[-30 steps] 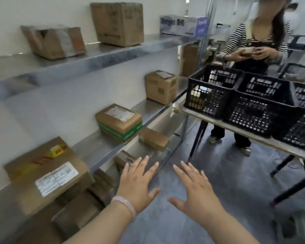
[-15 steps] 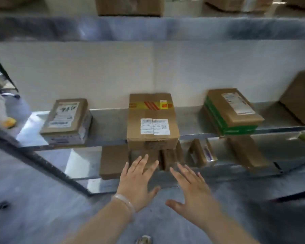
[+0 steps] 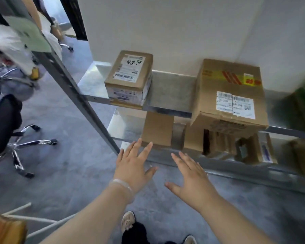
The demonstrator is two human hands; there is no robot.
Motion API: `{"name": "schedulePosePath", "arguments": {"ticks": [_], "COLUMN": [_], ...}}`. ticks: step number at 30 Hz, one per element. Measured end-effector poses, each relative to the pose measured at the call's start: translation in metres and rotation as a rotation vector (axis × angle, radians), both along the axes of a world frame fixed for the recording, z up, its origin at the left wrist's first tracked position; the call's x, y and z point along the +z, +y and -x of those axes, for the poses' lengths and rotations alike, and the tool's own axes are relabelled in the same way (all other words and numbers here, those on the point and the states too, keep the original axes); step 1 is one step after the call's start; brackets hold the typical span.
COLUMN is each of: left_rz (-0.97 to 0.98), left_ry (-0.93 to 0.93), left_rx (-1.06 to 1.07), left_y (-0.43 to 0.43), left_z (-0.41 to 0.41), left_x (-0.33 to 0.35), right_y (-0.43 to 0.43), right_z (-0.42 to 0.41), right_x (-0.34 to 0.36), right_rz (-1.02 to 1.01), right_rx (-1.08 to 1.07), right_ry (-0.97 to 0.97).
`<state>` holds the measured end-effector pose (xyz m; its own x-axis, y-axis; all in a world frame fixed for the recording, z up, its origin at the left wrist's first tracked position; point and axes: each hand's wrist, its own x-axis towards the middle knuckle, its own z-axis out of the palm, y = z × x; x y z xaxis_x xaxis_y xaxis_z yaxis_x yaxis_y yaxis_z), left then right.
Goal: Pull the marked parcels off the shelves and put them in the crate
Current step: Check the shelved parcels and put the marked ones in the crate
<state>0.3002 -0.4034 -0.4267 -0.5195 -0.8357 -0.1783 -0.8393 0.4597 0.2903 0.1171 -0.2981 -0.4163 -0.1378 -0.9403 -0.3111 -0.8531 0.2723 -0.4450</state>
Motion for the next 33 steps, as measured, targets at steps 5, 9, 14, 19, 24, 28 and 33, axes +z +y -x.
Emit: {"name": "schedulePosePath", "arguments": {"ticks": [5, 9, 14, 19, 24, 28, 33], "left_rz": [-0.022, -0.039, -0.178, -0.296, -0.437, -0.505, -0.479], "left_ry": [-0.002, 0.012, -0.049, 0.004, 0.153, 0.143, 0.144], "left_rx": [-0.047, -0.077, -0.093, -0.070, 0.186, 0.229, 0.335], "left_y": [-0.056, -0.085, -0.114, -0.144, -0.186, -0.198, -0.181], "left_z": [-0.029, -0.039, -0.020, 0.012, 0.044, 0.056, 0.063], "left_x": [-0.038, -0.076, -0.138, -0.186, -0.227, -0.254, -0.255], "right_y": [-0.056, -0.074, -0.111, -0.160, -0.185, -0.190, -0.173], "right_z": [-0.050, -0.055, -0.026, 0.013, 0.042, 0.049, 0.039], "right_x": [-0.039, -0.084, -0.146, -0.199, -0.243, -0.270, -0.268], "right_rz": [0.018, -0.049, -0.127, -0.139, -0.116, -0.201, -0.022], "right_rx": [-0.082, -0.171, -0.314, -0.502, -0.751, -0.794, -0.756], "right_ry": [-0.014, -0.036, -0.074, -0.148, -0.307, -0.445, -0.504]}}
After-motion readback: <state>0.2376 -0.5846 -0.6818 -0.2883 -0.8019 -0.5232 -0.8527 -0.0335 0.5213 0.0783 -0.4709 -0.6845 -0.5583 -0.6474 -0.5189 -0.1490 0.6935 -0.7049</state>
